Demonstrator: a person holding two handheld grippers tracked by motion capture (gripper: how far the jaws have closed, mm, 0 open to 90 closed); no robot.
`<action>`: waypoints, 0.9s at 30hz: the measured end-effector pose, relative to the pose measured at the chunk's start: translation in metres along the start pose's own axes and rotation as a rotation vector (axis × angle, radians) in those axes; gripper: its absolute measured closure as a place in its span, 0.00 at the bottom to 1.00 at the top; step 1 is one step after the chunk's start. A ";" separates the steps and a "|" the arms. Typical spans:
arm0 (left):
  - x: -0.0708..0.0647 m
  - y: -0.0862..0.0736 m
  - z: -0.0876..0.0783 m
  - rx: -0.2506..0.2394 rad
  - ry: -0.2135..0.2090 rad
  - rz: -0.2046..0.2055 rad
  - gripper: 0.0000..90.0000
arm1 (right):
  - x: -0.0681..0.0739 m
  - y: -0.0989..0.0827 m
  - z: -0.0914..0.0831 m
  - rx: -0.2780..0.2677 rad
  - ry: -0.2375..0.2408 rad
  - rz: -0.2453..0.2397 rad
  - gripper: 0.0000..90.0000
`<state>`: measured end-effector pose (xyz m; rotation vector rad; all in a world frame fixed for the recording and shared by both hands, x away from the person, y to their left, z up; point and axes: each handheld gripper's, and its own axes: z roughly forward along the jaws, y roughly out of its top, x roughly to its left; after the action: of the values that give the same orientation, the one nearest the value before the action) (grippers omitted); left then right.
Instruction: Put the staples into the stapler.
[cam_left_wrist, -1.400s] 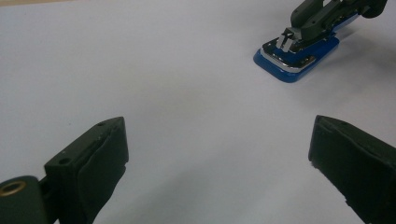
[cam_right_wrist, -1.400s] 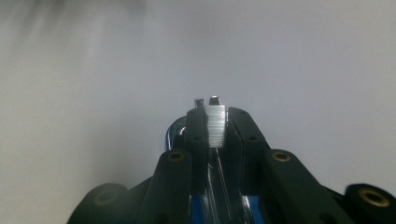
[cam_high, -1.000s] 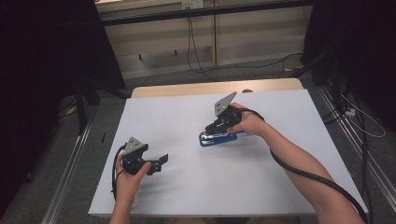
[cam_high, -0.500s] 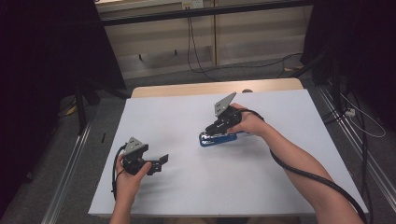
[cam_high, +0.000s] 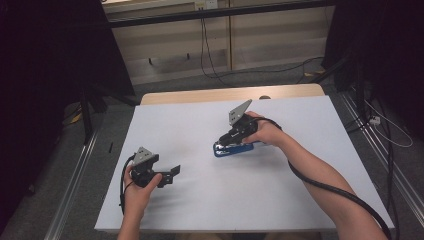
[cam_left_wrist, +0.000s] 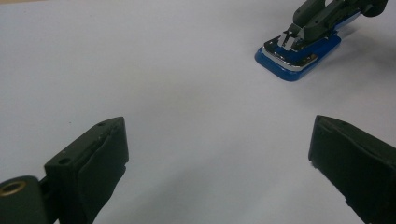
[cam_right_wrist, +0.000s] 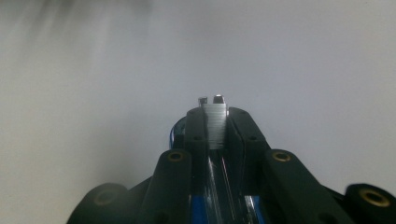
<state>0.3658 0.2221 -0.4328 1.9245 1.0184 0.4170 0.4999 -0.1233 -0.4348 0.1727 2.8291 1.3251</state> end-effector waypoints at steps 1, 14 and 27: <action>0.000 0.000 0.000 0.000 0.000 0.000 0.06 | 0.000 0.000 0.000 -0.001 0.000 0.002 0.88; 0.000 0.000 0.001 0.000 0.005 0.000 0.06 | 0.001 -0.001 -0.001 -0.001 0.001 0.006 0.84; 0.000 0.000 0.000 -0.002 0.003 0.001 0.06 | 0.001 0.001 -0.002 0.006 -0.005 -0.017 0.88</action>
<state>0.3660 0.2222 -0.4327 1.9231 1.0184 0.4209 0.4991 -0.1238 -0.4329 0.1514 2.8235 1.3116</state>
